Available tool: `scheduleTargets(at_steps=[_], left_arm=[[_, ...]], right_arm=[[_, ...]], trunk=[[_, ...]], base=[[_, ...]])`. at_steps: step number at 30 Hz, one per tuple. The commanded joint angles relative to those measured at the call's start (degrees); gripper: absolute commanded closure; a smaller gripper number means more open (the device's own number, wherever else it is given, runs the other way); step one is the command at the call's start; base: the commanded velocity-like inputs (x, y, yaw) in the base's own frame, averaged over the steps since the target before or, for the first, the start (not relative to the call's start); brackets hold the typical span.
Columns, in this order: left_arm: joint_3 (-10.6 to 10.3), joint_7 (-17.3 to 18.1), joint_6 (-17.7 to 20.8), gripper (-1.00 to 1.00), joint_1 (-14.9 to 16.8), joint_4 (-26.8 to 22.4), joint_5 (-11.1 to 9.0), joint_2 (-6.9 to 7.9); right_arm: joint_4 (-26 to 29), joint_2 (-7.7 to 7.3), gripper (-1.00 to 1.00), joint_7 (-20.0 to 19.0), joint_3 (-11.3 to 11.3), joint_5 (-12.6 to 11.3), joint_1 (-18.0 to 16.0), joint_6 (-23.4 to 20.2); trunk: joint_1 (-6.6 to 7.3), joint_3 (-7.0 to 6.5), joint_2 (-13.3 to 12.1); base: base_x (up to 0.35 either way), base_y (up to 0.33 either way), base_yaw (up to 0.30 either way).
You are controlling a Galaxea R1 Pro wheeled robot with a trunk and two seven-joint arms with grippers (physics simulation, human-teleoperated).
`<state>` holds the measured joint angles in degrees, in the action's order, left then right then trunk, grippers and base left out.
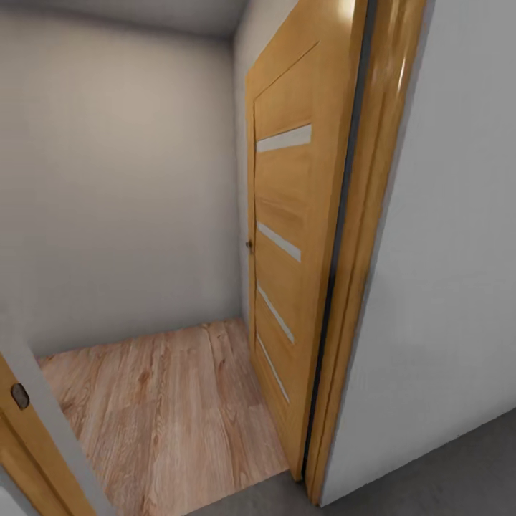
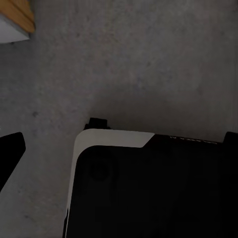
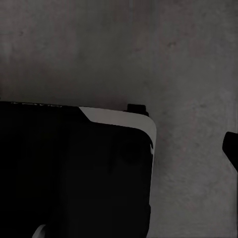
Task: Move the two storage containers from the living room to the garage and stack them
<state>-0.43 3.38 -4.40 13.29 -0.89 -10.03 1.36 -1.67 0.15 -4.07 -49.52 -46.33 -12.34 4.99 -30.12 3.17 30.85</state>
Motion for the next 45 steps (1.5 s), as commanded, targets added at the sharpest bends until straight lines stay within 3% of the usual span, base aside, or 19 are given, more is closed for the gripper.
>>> scheduleTargets(at_steps=[1, 9, 27, 45], left_arm=[[-0.1, 0.3, -0.2, -1.00, 0.1, 0.1, -0.5, -0.01], [-0.1, 0.3, -0.2, -1.00, 0.1, 0.1, -0.5, -0.04], [-0.1, 0.3, -0.2, -1.00, 0.1, 0.1, -0.5, -0.04], [-0.1, 0.3, -0.2, -1.00, 0.1, 0.1, -0.5, -0.04]], right_arm=[[-0.2, 0.02, -1.00, -0.4, -0.4, -0.6, -0.1, 0.3], [-0.2, 0.02, -1.00, -0.4, -0.4, -0.6, -0.1, 0.3], [-0.2, 0.01, -1.00, -0.4, -0.4, -0.6, -0.1, 0.3], [-0.2, -0.06, -1.00, -0.4, -0.4, -0.6, -0.1, 0.3]], trunk=[[-0.06, 0.11, 0.1], [-0.06, 0.11, 0.1], [-0.06, 0.11, 0.1], [-0.06, 0.11, 0.1]], base=[[0.322, 0.000, 0.271], [0.322, 0.000, 0.241], [0.322, 0.000, 0.018], [0.322, 0.000, 0.253]])
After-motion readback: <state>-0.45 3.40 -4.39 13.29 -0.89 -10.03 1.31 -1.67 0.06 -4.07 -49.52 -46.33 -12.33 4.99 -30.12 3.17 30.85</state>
